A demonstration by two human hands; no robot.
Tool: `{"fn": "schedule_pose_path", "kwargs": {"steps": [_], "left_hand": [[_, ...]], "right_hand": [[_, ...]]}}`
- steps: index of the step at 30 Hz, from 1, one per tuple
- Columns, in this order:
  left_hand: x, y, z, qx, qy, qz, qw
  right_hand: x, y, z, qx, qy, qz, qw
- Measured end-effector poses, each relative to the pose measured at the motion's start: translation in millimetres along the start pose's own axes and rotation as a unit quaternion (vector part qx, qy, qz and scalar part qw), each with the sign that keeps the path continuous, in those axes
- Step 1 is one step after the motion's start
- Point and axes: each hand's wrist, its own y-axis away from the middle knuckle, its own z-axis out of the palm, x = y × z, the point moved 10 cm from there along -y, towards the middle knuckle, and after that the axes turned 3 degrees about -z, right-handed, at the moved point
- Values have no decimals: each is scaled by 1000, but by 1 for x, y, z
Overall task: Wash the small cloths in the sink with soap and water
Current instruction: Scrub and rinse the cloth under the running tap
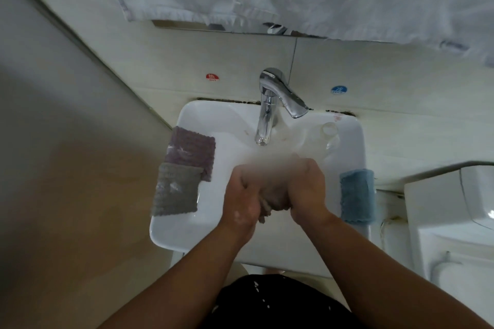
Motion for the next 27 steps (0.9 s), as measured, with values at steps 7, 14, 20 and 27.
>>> {"fn": "schedule_pose_path", "kwargs": {"steps": [7,14,20,27], "left_hand": [[-22,13,19,-71,-27,-67,995],[3,-4,-8,34,-43,25,998],[8,-13,-8,9,-85,34,996],[10,-29,-14,-20,-131,38,990]], "right_hand": [[10,12,16,-40,-141,61,987],[-28,27,18,-70,48,-94,992],[-46,63,48,-111,196,-250,942],[-24,56,47,-41,164,-131,977]]}}
